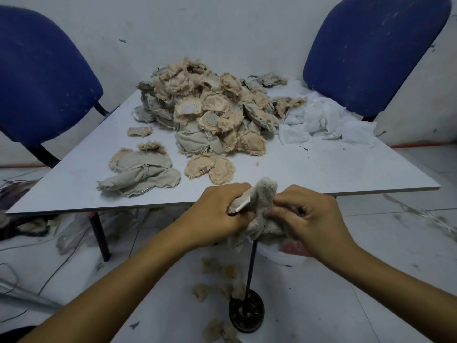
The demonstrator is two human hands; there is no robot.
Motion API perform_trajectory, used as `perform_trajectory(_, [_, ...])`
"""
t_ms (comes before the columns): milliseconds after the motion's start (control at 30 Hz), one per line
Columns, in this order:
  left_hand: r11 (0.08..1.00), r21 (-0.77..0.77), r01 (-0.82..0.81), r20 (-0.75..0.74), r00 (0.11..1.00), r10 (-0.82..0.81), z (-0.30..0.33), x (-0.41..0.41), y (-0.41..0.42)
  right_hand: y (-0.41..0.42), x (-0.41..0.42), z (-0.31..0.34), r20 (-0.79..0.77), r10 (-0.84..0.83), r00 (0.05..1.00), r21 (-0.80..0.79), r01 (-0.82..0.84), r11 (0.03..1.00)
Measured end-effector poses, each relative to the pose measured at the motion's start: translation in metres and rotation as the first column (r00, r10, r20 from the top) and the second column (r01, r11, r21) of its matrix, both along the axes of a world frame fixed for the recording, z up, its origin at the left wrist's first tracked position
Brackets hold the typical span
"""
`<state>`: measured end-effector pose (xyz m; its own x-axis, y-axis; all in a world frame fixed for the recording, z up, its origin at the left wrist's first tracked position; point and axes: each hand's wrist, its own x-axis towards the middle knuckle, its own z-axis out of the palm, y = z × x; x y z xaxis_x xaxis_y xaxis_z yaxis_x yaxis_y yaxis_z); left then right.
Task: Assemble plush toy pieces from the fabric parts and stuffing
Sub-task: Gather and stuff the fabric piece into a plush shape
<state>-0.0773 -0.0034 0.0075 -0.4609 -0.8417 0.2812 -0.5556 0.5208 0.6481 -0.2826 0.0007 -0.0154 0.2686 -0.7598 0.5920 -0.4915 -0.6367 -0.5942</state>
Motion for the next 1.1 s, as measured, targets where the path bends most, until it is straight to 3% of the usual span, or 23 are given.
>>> perform_trajectory(100, [0.995,0.083,0.054,-0.285,0.958,-0.028,0.008,0.002,0.002,0.001,-0.003,0.007,0.052,-0.005,0.999,-0.042,0.007,0.999])
perform_trajectory(200, [0.999,0.043,0.018,-0.428,0.904,0.003,0.013,-0.005,-0.001,0.002,-0.001,0.017,0.155,-0.005,0.988,-0.115,0.023,0.993])
perform_trajectory(267, [0.998,0.053,-0.03,-0.482,0.875,0.052,0.011,-0.008,-0.002,0.002,0.001,0.019,0.152,0.025,0.988,-0.066,-0.015,0.998])
perform_trajectory(367, [0.997,0.052,-0.05,-0.48,0.875,0.069,0.009,-0.01,-0.002,0.001,0.002,0.011,-0.079,0.093,0.993,0.122,-0.083,0.989])
perform_trajectory(433, [0.999,-0.001,-0.053,-0.431,0.901,0.047,0.01,-0.007,-0.003,-0.002,0.002,0.004,-0.219,0.142,0.965,0.165,-0.107,0.981])
perform_trajectory(567, [0.987,-0.143,-0.066,-0.198,0.98,0.036,0.005,-0.004,-0.004,-0.009,-0.001,0.0,-0.266,0.188,0.945,0.109,-0.164,0.98])
perform_trajectory(733, [0.983,-0.176,-0.044,-0.16,0.987,0.016,0.007,0.0,-0.005,-0.013,-0.007,0.006,-0.379,0.287,0.88,0.293,-0.18,0.939])
perform_trajectory(800, [0.988,-0.143,-0.063,-0.248,0.968,0.026,0.013,0.002,-0.004,-0.018,-0.016,0.017,-0.318,0.321,0.892,0.37,-0.195,0.908])
perform_trajectory(867, [0.986,-0.126,-0.108,-0.349,0.935,0.058,0.023,-0.001,-0.005,-0.023,-0.024,0.035,-0.11,0.291,0.95,0.374,-0.232,0.898])
perform_trajectory(933, [0.967,-0.15,-0.205,-0.458,0.881,0.115,0.037,-0.004,-0.012,-0.029,-0.028,0.052,0.108,0.24,0.965,0.285,-0.262,0.922])
perform_trajectory(1000, [0.93,-0.139,-0.341,-0.56,0.802,0.21,0.049,-0.002,-0.026,-0.04,-0.027,0.063,0.213,0.165,0.963,0.154,-0.2,0.968])
perform_trajectory(1067, [0.901,-0.056,-0.431,-0.525,0.78,0.341,0.053,0.003,-0.043,-0.057,-0.022,0.064,0.24,0.066,0.969,0.112,-0.095,0.989])
perform_trajectory(1100, [0.88,-0.033,-0.473,-0.421,0.805,0.417,0.05,0.004,-0.048,-0.065,-0.02,0.06,0.218,0.016,0.976,0.131,-0.046,0.99])
